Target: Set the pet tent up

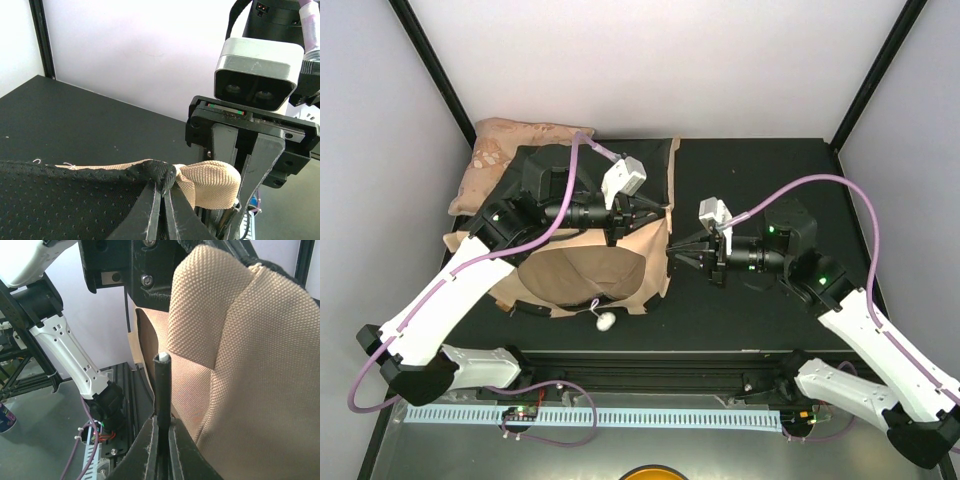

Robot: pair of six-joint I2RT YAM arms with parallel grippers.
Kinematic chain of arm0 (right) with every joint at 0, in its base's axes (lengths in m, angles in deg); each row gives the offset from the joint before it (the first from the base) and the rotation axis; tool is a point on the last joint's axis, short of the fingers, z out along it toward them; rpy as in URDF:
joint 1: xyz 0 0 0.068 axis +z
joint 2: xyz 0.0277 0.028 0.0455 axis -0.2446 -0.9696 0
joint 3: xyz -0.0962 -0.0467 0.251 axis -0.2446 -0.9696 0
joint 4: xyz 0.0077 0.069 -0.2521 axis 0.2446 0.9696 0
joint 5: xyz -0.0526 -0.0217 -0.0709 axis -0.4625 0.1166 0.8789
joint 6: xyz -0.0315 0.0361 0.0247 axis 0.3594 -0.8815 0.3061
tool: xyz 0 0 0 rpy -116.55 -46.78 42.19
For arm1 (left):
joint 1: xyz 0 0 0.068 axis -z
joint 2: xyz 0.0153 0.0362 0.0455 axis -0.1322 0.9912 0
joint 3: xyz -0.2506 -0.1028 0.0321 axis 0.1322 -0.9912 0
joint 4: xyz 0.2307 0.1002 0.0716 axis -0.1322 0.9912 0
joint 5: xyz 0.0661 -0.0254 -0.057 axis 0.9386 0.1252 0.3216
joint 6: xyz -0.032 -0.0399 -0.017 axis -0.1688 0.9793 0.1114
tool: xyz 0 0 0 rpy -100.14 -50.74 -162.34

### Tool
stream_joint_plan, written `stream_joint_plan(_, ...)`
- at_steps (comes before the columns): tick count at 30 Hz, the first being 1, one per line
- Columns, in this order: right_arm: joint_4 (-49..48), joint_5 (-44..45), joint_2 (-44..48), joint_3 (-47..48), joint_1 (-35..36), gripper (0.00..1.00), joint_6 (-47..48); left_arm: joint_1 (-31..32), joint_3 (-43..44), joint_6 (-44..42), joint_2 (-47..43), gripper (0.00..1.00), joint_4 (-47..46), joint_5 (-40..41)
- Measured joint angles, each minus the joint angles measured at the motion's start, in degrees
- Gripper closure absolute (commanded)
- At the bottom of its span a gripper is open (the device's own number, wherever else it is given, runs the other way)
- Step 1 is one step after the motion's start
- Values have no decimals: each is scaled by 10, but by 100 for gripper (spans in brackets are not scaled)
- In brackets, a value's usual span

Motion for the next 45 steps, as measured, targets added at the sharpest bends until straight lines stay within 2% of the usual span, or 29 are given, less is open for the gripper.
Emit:
stream_joint_plan(28, 10, 50, 4, 1, 5, 99, -17, 0, -21, -7, -8, 99, -17, -22)
stream_joint_plan(41, -3, 87, 26, -10, 6, 99, -64, 21, -22, -97, -6, 98, 18, -28)
stream_joint_plan(45, -7, 95, 37, -22, 6, 99, -84, 43, -22, -140, 2, 92, 46, -11)
